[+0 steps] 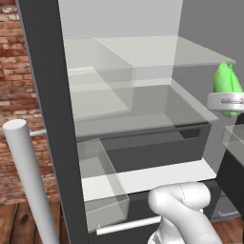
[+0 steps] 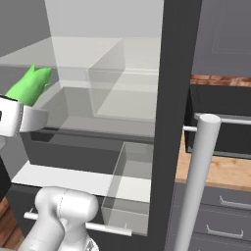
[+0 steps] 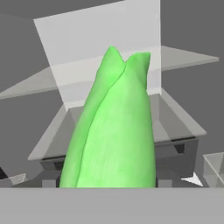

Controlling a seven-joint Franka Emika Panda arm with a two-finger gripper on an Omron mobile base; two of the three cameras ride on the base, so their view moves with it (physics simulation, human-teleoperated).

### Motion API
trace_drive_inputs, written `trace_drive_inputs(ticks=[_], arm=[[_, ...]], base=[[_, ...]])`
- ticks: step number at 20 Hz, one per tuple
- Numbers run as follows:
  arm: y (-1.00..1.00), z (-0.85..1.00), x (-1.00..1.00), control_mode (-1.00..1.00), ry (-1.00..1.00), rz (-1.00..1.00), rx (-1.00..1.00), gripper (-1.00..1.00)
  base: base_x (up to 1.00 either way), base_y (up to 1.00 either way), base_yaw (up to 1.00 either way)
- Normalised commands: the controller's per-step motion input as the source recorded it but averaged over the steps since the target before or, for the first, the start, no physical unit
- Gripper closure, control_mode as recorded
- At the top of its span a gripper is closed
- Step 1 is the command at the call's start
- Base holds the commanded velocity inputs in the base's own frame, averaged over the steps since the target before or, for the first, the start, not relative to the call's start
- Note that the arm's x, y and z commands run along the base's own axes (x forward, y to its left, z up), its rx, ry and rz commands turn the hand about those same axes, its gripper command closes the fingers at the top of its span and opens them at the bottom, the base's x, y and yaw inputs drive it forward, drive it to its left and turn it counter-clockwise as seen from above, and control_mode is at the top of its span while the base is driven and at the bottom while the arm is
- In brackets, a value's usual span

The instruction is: Place the cold items (corn and pear) from the fridge in one tupperware on the dining counter. Place the warm items (kebab skewer and hot dog) in the stove area in another tupperware.

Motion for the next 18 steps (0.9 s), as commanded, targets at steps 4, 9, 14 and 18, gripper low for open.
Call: trace_drive_inputs(ticks=[4, 9, 14, 18], arm=[[-0.05, 0.0, -0.1, -1.0, 0.08, 0.15, 0.0, 1.0], [0.0, 0.0, 0.0, 1.0, 0.0, 0.0, 0.0, 1.0], [0.0, 0.0, 0.0, 1.0, 0.0, 0.0, 0.0, 1.0], [0.0, 0.0, 0.0, 1.0, 0.0, 0.0, 0.0, 1.0]], base=[[0.0, 0.0, 0.0], [-0.38, -0.16, 0.87], [-0.55, -0.07, 0.88], [-0.74, 0.0, 0.44]])
